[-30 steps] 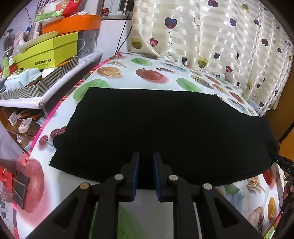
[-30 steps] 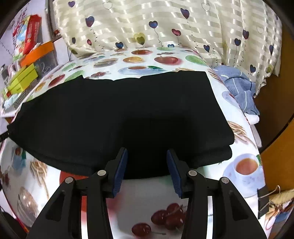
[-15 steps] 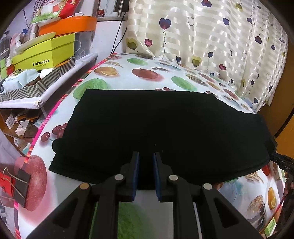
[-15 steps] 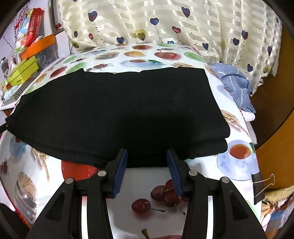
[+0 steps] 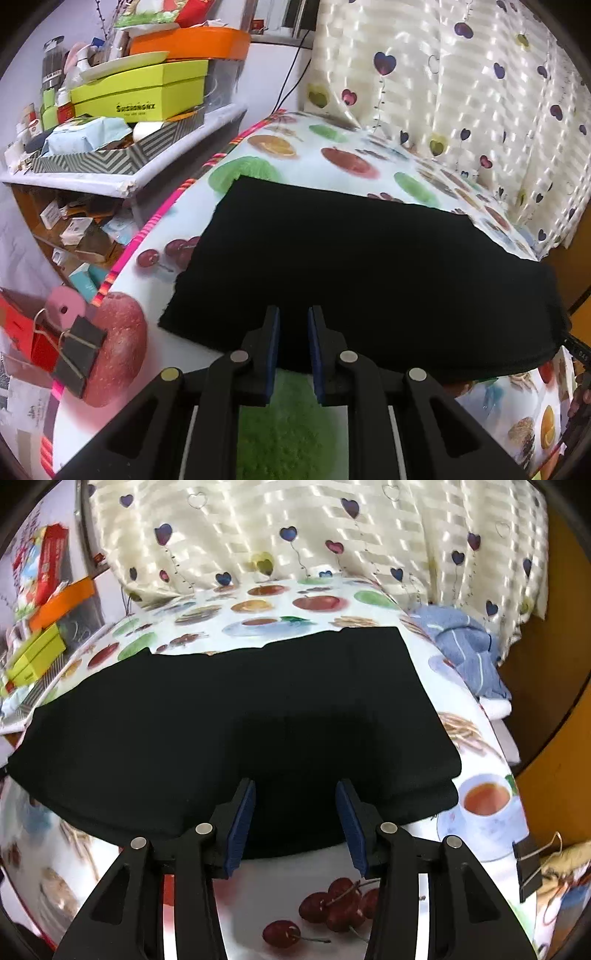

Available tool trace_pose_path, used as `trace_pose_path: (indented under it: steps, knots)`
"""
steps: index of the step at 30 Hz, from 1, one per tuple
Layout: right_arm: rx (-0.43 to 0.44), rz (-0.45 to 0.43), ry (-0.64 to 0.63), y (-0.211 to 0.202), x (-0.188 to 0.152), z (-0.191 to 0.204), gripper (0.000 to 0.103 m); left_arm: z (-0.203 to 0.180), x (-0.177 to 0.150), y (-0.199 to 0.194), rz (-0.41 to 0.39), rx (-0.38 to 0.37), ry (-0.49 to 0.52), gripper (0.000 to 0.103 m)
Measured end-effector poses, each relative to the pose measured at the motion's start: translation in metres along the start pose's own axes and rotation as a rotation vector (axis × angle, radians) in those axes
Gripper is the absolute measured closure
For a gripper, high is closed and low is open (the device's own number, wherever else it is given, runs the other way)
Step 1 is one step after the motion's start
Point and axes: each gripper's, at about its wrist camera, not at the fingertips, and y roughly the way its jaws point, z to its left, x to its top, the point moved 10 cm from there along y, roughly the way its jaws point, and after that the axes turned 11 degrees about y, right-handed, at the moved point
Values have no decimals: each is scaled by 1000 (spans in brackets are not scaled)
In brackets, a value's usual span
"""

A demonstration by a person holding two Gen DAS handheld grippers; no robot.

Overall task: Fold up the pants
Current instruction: 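Move both open grippers back over the folded black pants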

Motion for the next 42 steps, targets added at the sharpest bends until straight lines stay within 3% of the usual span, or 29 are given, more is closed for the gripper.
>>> trace_pose_path:
  steps: [7, 12, 16, 25, 29, 37, 42]
  knots:
    - [77, -30, -55, -18, -2, 34, 56, 27, -9, -19, -31, 16, -117, 85]
    - [164, -3, -118, -15, -16, 73, 56, 38, -21, -31, -45, 14, -193, 77]
    - [207, 25, -164, -10, -28, 99, 56, 41, -25, -35, -51, 13, -218, 62]
    - [244, 31, -215, -8, -31, 123, 56, 42, -18, -17, -44, 24, -257, 52]
    - [248, 29, -221, -6, -31, 127, 56, 42, -10, -9, -41, 74, -264, 51]
    - [244, 29, -217, -4, -29, 127, 56, 37, -5, 2, 15, 263, -184, 52]
    - [243, 34, -210, -1, -30, 124, 56, 39, -3, 2, 11, 244, -198, 75]
